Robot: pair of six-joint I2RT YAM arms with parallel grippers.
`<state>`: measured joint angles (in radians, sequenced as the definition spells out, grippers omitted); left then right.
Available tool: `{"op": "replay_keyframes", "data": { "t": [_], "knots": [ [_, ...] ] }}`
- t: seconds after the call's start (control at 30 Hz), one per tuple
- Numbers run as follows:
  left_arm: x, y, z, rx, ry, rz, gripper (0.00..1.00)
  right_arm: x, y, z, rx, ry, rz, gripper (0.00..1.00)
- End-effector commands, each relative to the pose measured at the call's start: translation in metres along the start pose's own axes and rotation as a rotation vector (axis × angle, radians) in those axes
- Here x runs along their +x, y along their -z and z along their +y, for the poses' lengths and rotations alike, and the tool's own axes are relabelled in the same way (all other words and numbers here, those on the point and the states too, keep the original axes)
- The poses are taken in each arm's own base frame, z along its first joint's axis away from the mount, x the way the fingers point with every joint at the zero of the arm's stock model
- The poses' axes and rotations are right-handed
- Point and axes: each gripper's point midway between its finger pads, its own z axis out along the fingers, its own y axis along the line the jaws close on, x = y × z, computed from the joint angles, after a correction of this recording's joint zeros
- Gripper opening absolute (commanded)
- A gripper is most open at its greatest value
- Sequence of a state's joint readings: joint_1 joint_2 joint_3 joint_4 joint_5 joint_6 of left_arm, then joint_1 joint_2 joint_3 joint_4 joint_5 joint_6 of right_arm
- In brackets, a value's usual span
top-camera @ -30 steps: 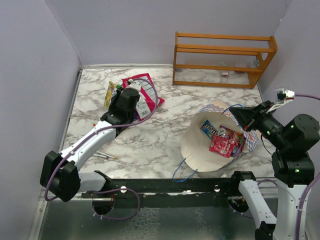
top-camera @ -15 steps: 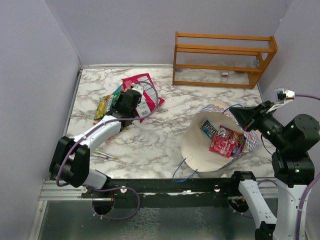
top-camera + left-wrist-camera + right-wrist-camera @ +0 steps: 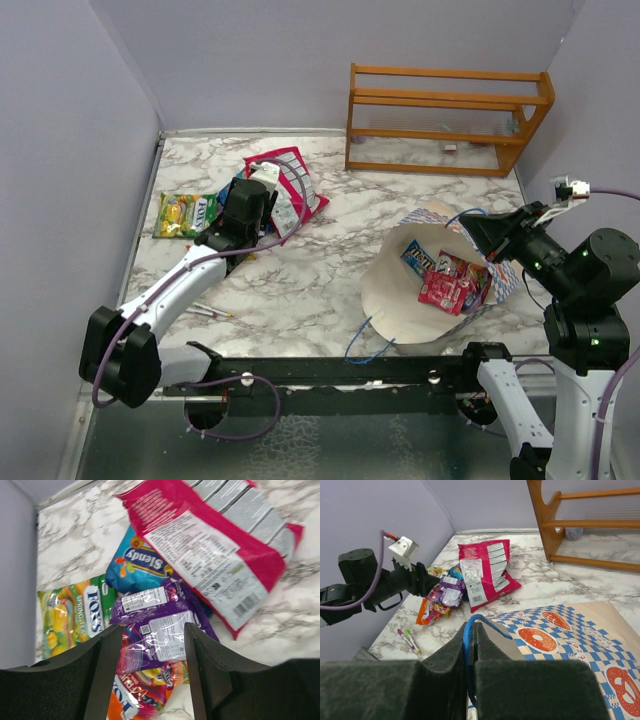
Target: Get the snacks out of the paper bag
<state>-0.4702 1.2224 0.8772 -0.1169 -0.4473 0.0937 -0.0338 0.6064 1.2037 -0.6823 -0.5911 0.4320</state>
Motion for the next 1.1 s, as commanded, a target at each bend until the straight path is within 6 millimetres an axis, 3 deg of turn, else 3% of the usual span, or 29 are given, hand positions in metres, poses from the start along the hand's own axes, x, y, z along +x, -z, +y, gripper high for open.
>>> {"op": "replay_keyframes", "data": {
  "t": [0.0,0.2,0.37,0.5,0.63,0.73,0.77,0.87,1.07],
  "knots": [
    [-0.034,0.028,-0.032,0.243,0.145,-0.158,0.56,-0.012,0.005,0.008,-0.009,0.03,-0.034,0.02],
    [-0.075,0.107,-0.09,0.692,0.29,-0.335,0.57,-0.014,0.006,0.01,-0.017,0.043,-0.035,0.02],
    [-0.095,0.187,-0.139,0.926,0.199,-0.525,0.57,-0.012,0.006,0.019,-0.082,0.083,-0.022,0.02],
    [-0.096,0.245,-0.185,1.103,0.063,-0.614,0.57,-0.003,0.007,0.033,-0.187,0.131,0.019,0.02],
    [-0.076,0.28,-0.236,1.179,-0.128,-0.664,0.57,0.01,0.011,0.049,-0.311,0.148,0.061,0.02],
    [-0.047,0.294,-0.277,1.153,-0.4,-0.69,0.58,0.018,0.014,0.054,-0.357,0.145,0.079,0.02],
    [-0.033,0.294,-0.294,1.127,-0.515,-0.688,0.58,0.02,0.015,0.054,-0.361,0.144,0.083,0.02],
    [-0.017,0.288,-0.319,1.059,-0.718,-0.712,0.56,0.021,0.016,0.055,-0.363,0.144,0.083,0.02],
    [-0.022,0.264,-0.348,1.027,-0.87,-0.764,0.5,0.017,0.018,0.061,-0.388,0.141,0.077,0.02]
  ]
}}
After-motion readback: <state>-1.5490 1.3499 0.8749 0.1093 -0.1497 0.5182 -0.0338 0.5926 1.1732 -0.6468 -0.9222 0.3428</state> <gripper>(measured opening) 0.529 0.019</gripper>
